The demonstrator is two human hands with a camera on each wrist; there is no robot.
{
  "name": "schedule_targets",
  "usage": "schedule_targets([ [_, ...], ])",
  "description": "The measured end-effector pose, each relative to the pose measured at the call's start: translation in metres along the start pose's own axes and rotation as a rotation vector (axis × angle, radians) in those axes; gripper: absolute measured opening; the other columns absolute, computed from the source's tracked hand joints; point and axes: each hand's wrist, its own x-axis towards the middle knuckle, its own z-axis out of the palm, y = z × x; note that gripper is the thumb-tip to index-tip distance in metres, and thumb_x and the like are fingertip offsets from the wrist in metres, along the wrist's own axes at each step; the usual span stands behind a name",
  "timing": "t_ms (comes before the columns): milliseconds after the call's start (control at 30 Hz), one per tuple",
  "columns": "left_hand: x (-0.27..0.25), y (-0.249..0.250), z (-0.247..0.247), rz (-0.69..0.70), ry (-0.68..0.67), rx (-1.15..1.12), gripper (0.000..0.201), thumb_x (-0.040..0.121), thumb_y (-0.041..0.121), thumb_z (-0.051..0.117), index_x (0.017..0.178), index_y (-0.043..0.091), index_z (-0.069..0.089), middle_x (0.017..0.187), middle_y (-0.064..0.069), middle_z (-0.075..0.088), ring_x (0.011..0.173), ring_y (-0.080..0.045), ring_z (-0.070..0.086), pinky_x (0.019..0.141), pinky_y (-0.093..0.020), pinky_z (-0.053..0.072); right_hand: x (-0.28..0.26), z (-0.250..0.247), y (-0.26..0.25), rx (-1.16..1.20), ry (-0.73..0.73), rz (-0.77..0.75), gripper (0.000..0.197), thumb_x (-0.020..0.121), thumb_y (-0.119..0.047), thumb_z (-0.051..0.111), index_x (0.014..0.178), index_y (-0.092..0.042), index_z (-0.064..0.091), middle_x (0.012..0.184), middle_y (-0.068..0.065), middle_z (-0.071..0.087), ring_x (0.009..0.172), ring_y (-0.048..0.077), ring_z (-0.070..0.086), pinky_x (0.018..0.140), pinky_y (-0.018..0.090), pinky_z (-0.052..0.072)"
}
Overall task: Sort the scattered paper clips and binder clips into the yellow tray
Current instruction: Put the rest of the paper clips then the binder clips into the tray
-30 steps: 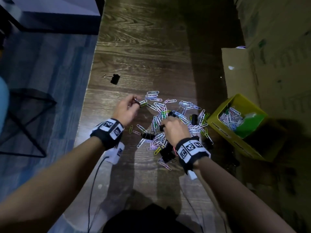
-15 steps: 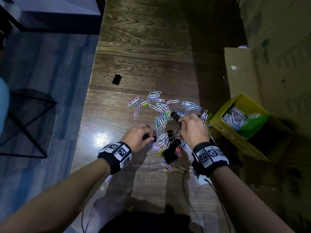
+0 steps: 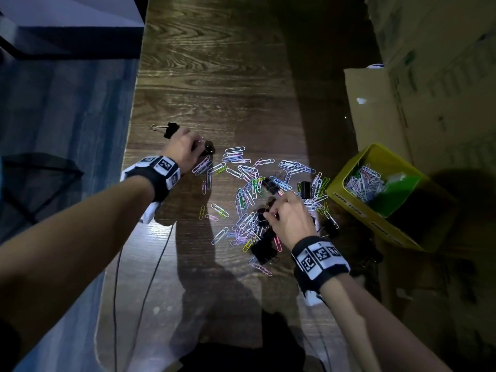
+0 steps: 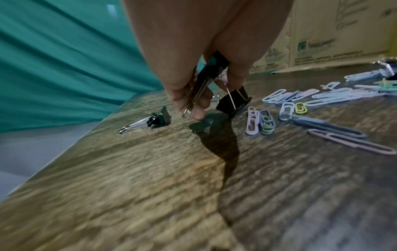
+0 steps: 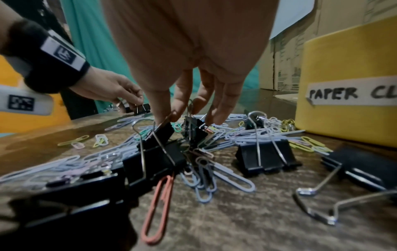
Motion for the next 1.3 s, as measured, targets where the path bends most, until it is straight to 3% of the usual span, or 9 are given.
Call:
schedule_targets([
  [233, 0.013, 0.025, 0.015, 0.184, 0.052, 0.207, 0.039, 0.087, 0.03, 0.058, 0.119, 0.009, 0.049, 0.141, -0.022, 0.033, 0.128, -0.041, 0.033, 0.104, -0.051, 0.031, -0.001, -0.006, 0.02, 0.043, 0.101, 0.069, 0.018, 0.087, -0.025, 0.062, 0.082, -0.008, 0.066, 0.103, 0.007, 0.054, 0.08, 0.028, 0.062, 0.076, 0.045, 0.054],
  [333, 0.005, 0.043, 0.031, 0.439, -0.077, 0.281, 0.039, 0.093, 0.032, 0.049, 0.126, 0.013, 0.048, 0.145, -0.016, 0.035, 0.134, -0.035, 0.031, 0.109, -0.056, 0.026, -0.001, -0.007, 0.023, 0.054, 0.127, 0.109, 0.014, 0.086, -0.02, 0.063, 0.083, -0.007, 0.066, 0.11, 0.009, 0.05, 0.093, 0.028, 0.058, 0.08, 0.044, 0.054],
  [400, -0.001, 0.047, 0.042, 0.503, -0.194, 0.387, 0.046, 0.095, 0.038, 0.042, 0.136, 0.018, 0.041, 0.152, -0.01, 0.026, 0.141, -0.029, 0.02, 0.114, -0.056, 0.01, -0.001, -0.005, 0.022, 0.001, 0.161, 0.089, 0.013, 0.083, -0.02, 0.063, 0.087, -0.007, 0.066, 0.111, 0.011, 0.046, 0.106, 0.027, 0.048, 0.09, 0.043, 0.049],
  [567, -0.018, 0.041, 0.054, 0.401, -0.318, 0.641, 0.058, 0.094, 0.054, 0.011, 0.147, 0.031, 0.005, 0.157, 0.002, -0.006, 0.143, -0.018, -0.011, 0.112, -0.051, -0.011, 0.002, -0.005, 0.012, -0.102, 0.32, -0.1, 0.032, 0.083, -0.031, 0.06, 0.11, -0.015, 0.061, 0.123, 0.015, 0.045, 0.117, 0.03, 0.042, 0.097, 0.046, 0.043],
  [667, -0.032, 0.027, 0.057, 0.395, -0.367, 0.619, 0.061, 0.092, 0.056, 0.005, 0.146, 0.03, -0.006, 0.156, 0.004, -0.01, 0.142, -0.015, -0.015, 0.111, -0.049, -0.012, 0.008, 0.001, 0.006, -0.189, 0.141, -0.268, 0.055, 0.085, -0.038, 0.057, 0.136, -0.026, 0.041, 0.151, 0.009, 0.024, 0.141, 0.029, 0.018, 0.111, 0.052, 0.02],
  [800, -0.065, 0.01, 0.056, 0.49, -0.409, 0.595, 0.066, 0.083, 0.062, -0.017, 0.141, 0.031, -0.015, 0.156, 0.002, -0.009, 0.142, -0.015, -0.009, 0.114, -0.05, -0.008, 0.015, 0.007, 0.009, -0.306, -0.052, -0.231, 0.064, 0.092, -0.042, 0.046, 0.147, -0.023, 0.021, 0.156, 0.004, 0.016, 0.145, 0.028, 0.006, 0.116, 0.055, 0.005],
  [1000, -0.081, 0.031, 0.057, 0.473, -0.387, 0.412, 0.063, 0.089, 0.061, 0.001, 0.146, 0.034, 0.006, 0.157, -0.001, 0.0, 0.144, -0.021, 0.002, 0.116, -0.049, 0.005, 0.007, 0.007, 0.01, -0.217, -0.005, -0.086, 0.068, 0.091, -0.041, 0.048, 0.146, -0.015, 0.02, 0.155, 0.006, 0.021, 0.145, 0.027, 0.009, 0.116, 0.055, 0.005],
  [1100, -0.062, 0.052, 0.069, 0.4, -0.419, 0.408, 0.059, 0.094, 0.054, 0.018, 0.145, 0.036, -0.003, 0.156, 0.002, -0.01, 0.144, -0.022, -0.009, 0.114, -0.053, 0.001, -0.005, 0.007, 0.001, -0.189, 0.047, -0.089, 0.067, 0.09, -0.039, 0.05, 0.146, -0.015, 0.022, 0.156, 0.01, 0.015, 0.145, 0.03, 0.004, 0.114, 0.058, 0.0],
  [1300, -0.09, 0.049, 0.078, 0.448, -0.513, 0.501, 0.059, 0.092, 0.054, 0.005, 0.143, 0.032, -0.014, 0.152, 0.006, -0.018, 0.141, -0.02, -0.018, 0.113, -0.05, -0.009, -0.031, 0.032, -0.01, -0.196, 0.044, -0.157, 0.062, 0.089, -0.022, 0.045, 0.146, -0.012, 0.021, 0.156, 0.009, 0.015, 0.145, 0.03, 0.001, 0.113, 0.062, 0.0],
])
